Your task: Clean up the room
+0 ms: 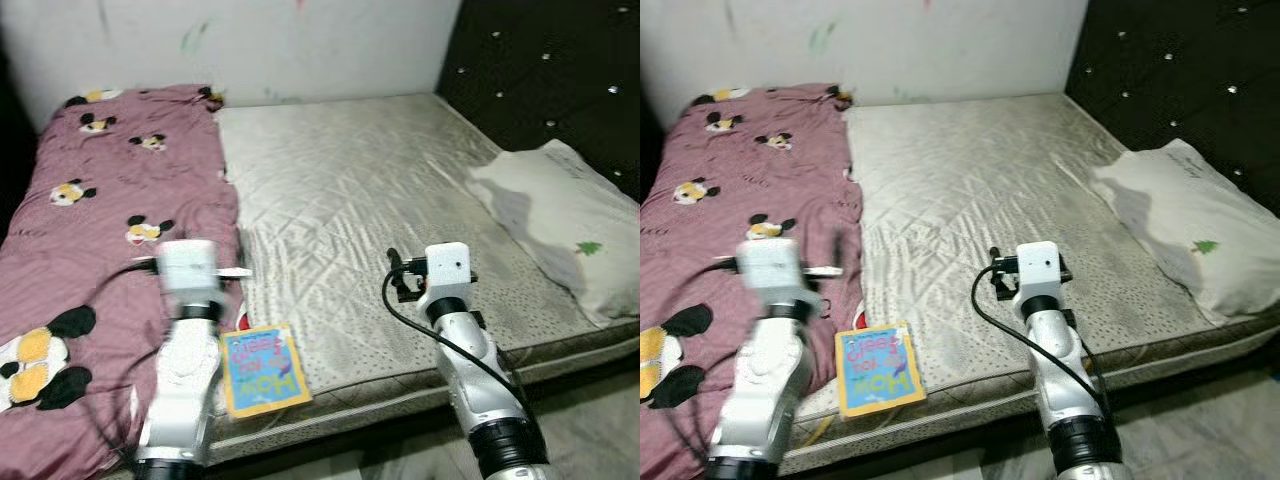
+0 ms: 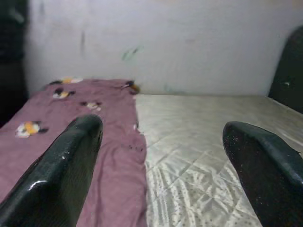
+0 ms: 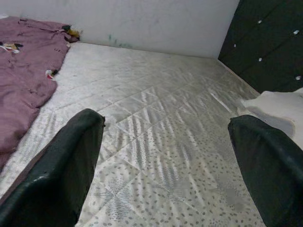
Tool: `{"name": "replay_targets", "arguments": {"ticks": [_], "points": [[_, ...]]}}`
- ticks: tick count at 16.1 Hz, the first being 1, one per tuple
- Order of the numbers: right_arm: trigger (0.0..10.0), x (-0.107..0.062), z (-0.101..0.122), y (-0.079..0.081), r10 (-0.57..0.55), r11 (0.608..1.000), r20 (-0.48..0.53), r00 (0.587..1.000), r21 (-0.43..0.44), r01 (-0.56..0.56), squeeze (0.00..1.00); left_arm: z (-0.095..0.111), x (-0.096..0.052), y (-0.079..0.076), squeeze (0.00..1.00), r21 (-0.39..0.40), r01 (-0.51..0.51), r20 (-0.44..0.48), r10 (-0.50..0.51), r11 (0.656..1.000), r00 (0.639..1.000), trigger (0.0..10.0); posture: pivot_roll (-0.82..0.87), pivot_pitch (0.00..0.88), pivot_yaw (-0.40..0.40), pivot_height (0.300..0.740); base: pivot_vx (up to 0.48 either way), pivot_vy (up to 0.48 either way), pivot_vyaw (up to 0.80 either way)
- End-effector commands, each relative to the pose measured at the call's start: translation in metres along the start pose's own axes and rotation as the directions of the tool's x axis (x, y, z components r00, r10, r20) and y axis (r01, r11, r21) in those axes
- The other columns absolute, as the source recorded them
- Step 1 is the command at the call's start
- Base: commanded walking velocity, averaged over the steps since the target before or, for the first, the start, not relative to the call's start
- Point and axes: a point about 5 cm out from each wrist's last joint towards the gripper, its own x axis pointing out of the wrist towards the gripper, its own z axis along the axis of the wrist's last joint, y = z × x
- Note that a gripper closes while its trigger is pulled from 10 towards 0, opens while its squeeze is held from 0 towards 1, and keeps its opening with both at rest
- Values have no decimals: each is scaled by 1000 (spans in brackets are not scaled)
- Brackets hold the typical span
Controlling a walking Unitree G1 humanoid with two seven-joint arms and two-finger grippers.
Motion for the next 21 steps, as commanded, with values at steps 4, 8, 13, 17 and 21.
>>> {"name": "replay_targets", "arguments": {"ticks": [4,8,13,17,21], "points": [[10000,-1,5,3,17,1000,16,1000,0,-17,0,-10,-10,11,0,-45,12,-63,-15,999,998,10000,-30,43,-20,740,0,0,0],[10000,-11,8,-17,-25,999,15,1000,-27,25,0,-15,-24,25,0,-44,-26,-105,21,999,994,10000,-39,72,-23,740,0,0,0],[10000,-36,13,-37,-71,997,-4,998,-26,70,0,-13,-45,34,0,-68,-45,-149,34,997,988,10000,-32,131,-29,740,0,0,0],[10000,-58,11,-45,-99,995,-38,994,-37,98,0,-9,-64,42,0,-84,-23,-179,7,996,984,10000,-41,159,-26,740,0,0,0],[10000,-61,7,-50,-92,995,-97,991,-38,89,0,-10,-64,48,0,-101,-53,-206,31,994,978,10000,-49,163,-38,740,0,0,-320]]}}
